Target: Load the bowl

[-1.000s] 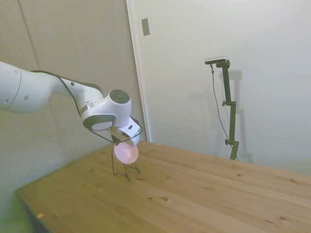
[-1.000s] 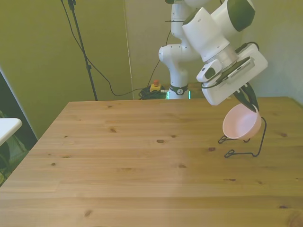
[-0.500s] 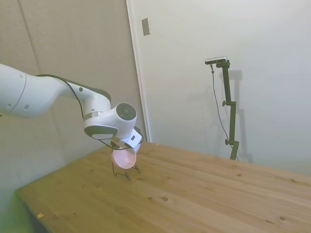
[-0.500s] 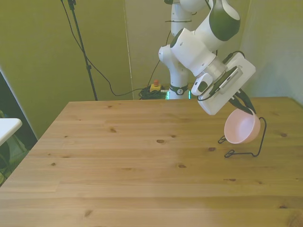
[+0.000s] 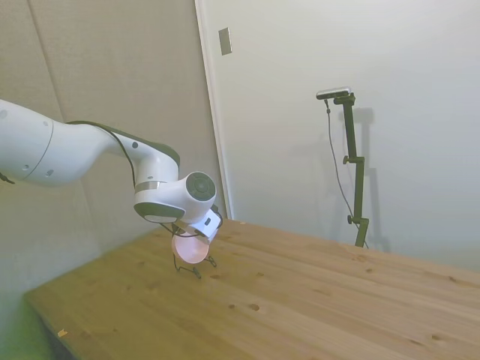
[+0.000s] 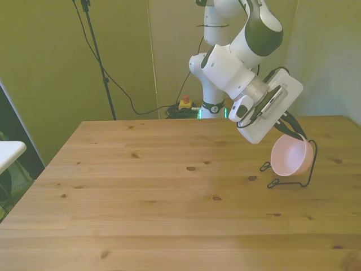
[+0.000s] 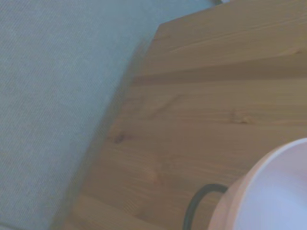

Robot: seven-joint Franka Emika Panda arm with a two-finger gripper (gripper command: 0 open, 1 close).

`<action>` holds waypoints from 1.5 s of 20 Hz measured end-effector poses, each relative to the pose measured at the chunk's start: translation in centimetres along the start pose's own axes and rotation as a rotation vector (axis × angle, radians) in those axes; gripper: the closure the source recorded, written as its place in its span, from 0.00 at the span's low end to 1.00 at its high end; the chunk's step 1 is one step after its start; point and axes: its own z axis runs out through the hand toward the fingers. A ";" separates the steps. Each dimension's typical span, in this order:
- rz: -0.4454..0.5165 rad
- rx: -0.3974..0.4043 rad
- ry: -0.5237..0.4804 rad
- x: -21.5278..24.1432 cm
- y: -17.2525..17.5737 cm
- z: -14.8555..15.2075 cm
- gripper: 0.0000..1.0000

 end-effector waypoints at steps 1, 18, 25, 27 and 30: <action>0.001 0.002 0.000 0.0 0.1 0.1 1.00; 0.013 0.023 -0.006 0.5 1.7 0.9 1.00; 0.024 0.019 -0.008 0.7 2.3 1.0 0.00; 0.028 0.023 -0.012 0.8 2.5 0.8 0.00; 0.035 0.024 -0.011 0.9 2.5 0.6 0.00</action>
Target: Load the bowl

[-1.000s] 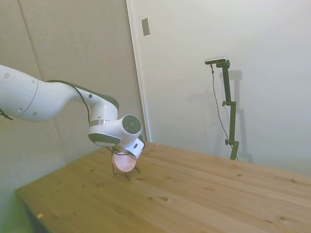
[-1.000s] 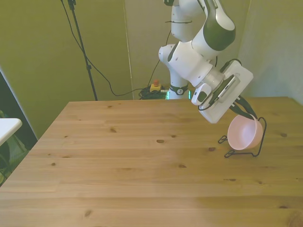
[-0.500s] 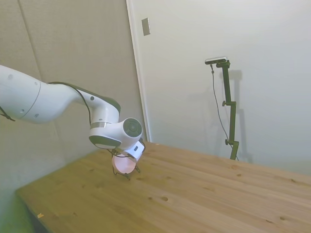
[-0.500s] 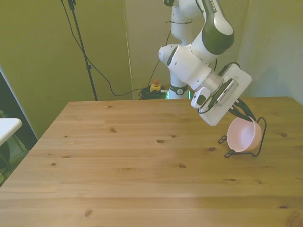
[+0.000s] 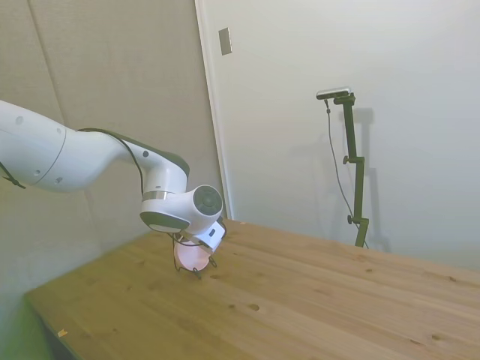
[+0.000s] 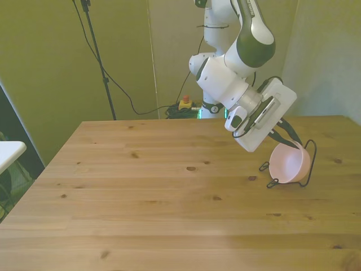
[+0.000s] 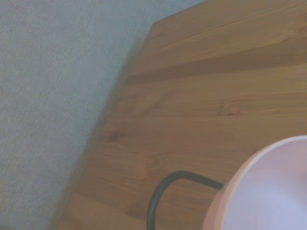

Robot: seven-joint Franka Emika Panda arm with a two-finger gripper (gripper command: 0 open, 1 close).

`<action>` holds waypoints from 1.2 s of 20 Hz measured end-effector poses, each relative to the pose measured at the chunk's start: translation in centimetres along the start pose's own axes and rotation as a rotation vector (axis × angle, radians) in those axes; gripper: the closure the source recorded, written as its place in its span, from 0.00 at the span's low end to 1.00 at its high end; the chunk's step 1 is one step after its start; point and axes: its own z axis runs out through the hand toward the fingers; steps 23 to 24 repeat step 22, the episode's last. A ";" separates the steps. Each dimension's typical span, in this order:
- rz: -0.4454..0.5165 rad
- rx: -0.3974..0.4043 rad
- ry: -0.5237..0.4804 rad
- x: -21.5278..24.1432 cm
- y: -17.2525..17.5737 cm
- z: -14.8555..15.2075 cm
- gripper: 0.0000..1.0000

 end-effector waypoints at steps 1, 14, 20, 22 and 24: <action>0.005 0.001 0.001 0.0 -0.1 -0.1 0.00; 0.147 -0.148 0.141 -1.2 -6.1 -9.6 0.00; 0.303 -0.366 0.305 -2.4 -7.4 -14.0 0.00; 0.323 -0.451 0.364 -2.6 -7.4 -14.5 0.00; 0.323 -0.451 0.364 -2.6 -7.4 -14.5 0.00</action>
